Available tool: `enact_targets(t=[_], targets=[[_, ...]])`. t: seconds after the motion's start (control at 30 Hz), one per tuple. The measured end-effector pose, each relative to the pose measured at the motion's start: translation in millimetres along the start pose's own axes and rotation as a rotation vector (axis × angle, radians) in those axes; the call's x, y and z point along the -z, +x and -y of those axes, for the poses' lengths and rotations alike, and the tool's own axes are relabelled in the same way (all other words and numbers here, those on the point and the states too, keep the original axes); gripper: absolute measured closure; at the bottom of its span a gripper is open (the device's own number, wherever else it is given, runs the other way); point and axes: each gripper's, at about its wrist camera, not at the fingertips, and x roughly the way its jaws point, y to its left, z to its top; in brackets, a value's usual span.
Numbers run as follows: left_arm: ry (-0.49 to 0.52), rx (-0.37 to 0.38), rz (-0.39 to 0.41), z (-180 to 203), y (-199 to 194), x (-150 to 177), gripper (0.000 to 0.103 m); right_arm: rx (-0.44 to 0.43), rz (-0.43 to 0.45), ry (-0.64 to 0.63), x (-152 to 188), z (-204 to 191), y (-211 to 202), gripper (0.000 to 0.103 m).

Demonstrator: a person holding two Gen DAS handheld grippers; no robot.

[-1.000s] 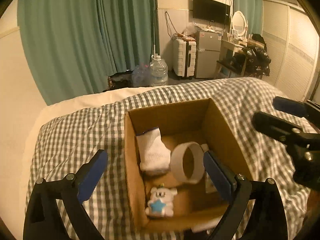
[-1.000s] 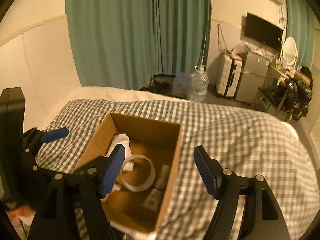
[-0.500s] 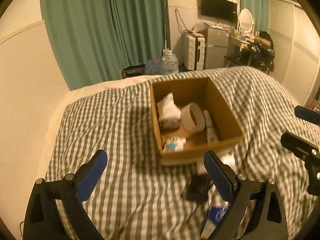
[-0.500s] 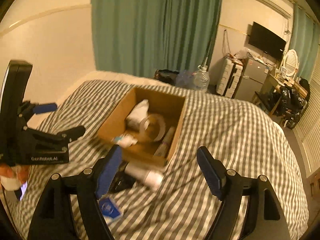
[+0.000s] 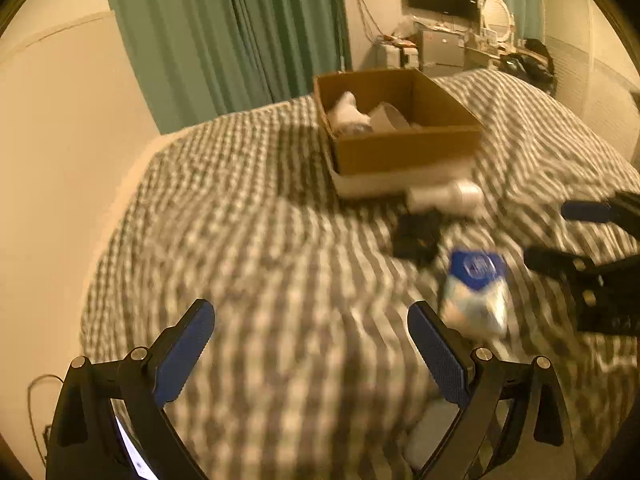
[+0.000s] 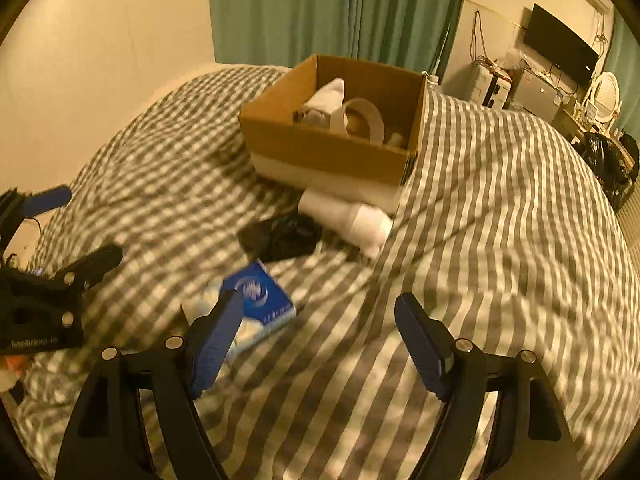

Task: Organize objects
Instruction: 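Grasp the white round case with the left tool, then grasp the blue tissue pack with the right tool while the left tool holds the case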

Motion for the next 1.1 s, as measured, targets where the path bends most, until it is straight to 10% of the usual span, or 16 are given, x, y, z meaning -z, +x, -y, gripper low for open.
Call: enact_targets(t=[0.57, 0.77, 0.83, 1.1], targets=[[0.148, 0.074, -0.037, 58, -13, 56, 0.005, 0.032, 0.012, 0.072, 27, 8, -16, 0.025], [0.23, 0.136, -0.077, 76, -10, 63, 0.027, 0.048, 0.028, 0.083, 32, 9, -25, 0.025], [0.232, 0.18, -0.102, 76, -7, 64, 0.049, 0.05, 0.034, 0.093, 34, 11, -28, 0.025], [0.1, 0.274, -0.103, 49, -9, 49, 0.058, 0.05, 0.037, 0.084, 35, 8, -28, 0.025]])
